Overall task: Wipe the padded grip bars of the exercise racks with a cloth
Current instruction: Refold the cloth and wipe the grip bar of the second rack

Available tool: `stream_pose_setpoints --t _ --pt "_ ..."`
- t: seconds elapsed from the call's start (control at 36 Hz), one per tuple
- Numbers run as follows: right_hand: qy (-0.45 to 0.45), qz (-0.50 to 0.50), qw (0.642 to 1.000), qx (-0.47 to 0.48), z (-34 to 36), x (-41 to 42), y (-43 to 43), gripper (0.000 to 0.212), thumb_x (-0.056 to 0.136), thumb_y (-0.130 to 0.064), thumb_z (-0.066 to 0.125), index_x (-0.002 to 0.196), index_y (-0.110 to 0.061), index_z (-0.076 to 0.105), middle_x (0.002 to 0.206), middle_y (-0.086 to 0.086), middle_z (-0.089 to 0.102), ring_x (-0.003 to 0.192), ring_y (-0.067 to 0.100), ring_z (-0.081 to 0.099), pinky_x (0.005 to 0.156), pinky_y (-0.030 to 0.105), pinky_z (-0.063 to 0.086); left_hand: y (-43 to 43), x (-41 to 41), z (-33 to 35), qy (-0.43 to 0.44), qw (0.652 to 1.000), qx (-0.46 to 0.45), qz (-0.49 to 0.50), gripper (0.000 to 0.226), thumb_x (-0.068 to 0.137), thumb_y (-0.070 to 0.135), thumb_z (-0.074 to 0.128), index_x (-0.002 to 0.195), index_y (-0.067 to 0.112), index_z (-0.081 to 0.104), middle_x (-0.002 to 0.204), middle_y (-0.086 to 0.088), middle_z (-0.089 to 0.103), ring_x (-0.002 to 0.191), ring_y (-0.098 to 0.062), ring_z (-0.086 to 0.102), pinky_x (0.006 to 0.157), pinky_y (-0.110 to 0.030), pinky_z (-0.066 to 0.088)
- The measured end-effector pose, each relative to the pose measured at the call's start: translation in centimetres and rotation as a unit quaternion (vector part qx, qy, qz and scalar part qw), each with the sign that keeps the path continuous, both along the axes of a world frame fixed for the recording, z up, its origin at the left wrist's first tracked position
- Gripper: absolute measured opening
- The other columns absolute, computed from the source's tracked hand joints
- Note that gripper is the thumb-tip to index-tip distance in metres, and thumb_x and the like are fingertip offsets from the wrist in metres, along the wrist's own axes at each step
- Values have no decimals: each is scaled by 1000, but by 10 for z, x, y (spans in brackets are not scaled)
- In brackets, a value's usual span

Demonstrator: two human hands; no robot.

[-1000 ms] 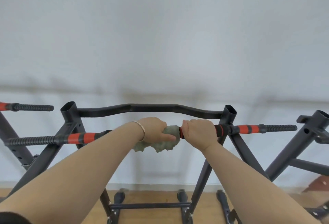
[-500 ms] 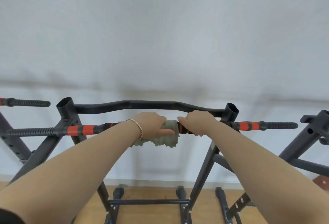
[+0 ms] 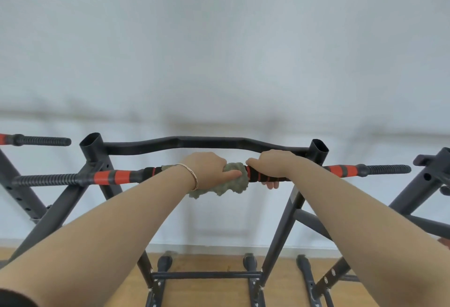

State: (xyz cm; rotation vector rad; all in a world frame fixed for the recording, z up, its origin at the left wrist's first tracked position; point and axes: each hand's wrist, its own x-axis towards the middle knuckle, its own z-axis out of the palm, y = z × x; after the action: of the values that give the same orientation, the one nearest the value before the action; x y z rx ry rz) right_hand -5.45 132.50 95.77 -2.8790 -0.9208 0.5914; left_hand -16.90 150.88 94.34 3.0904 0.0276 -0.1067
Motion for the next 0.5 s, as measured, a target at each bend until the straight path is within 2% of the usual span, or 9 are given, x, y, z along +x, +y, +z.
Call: stream_pose_setpoints --t 0.03,0.08,0.14,0.19,0.25,0.31,0.36,0.42,0.5 --pt "8 4 1000 -4 0 0 -1 67 87 -58 22 74 -11 69 59 0 72 55 14 72 73 32 53 0 -1 -1 -8 1000 8 -1 72 78 81 18 71 22 60 62 5 63 59 -13 60 55 -31 39" --pt "-52 17 998 -3 -2 -4 -2 68 88 -59 20 66 -12 64 51 -1 68 48 16 68 66 30 52 2 -2 -3 -12 1000 14 -3 74 78 82 15 71 23 59 62 5 62 59 -12 59 54 -31 38" --pt "-188 54 981 0 -11 -9 -6 70 91 -60 12 59 -14 54 46 -2 59 44 20 57 55 29 44 2 0 -3 1 1000 2 -8 75 77 83 13 69 26 61 58 7 63 58 -10 60 54 -30 36" --pt "-319 85 944 3 -22 -15 -12 71 91 -58 3 58 -15 47 49 -3 46 44 20 43 49 28 31 4 3 1 31 999 -34 1 79 77 84 13 66 26 66 54 8 65 59 -9 63 57 -30 40" --pt "-386 55 919 57 -31 -28 -17 63 95 -54 12 52 -16 40 46 -3 42 41 21 37 47 27 21 6 8 6 79 992 -92 37 85 77 86 14 68 24 73 60 8 70 66 -13 69 68 -33 48" --pt "-428 31 894 130 -42 -39 -20 54 95 -45 26 50 -17 36 42 -1 41 38 23 33 46 26 19 6 12 10 107 984 -122 71 87 80 85 16 72 21 75 71 3 73 74 -17 70 80 -37 50" --pt "-432 22 890 146 -46 -41 -20 51 94 -43 27 51 -17 37 43 -1 42 39 24 35 45 26 21 3 13 11 90 988 -106 72 83 86 79 17 71 20 72 72 1 71 75 -16 68 77 -35 47" --pt "-390 18 916 87 -38 -32 -16 55 91 -48 17 54 -17 43 48 -3 47 45 22 42 48 28 24 0 10 8 54 994 -72 62 78 90 73 15 68 21 69 67 2 68 69 -14 65 67 -32 42" --pt "-204 1 979 25 -18 -9 -11 58 87 -54 20 58 -18 56 50 -5 61 49 17 57 54 29 37 -5 3 2 4 999 0 48 80 90 70 9 64 20 66 60 1 66 62 -14 63 58 -31 38"
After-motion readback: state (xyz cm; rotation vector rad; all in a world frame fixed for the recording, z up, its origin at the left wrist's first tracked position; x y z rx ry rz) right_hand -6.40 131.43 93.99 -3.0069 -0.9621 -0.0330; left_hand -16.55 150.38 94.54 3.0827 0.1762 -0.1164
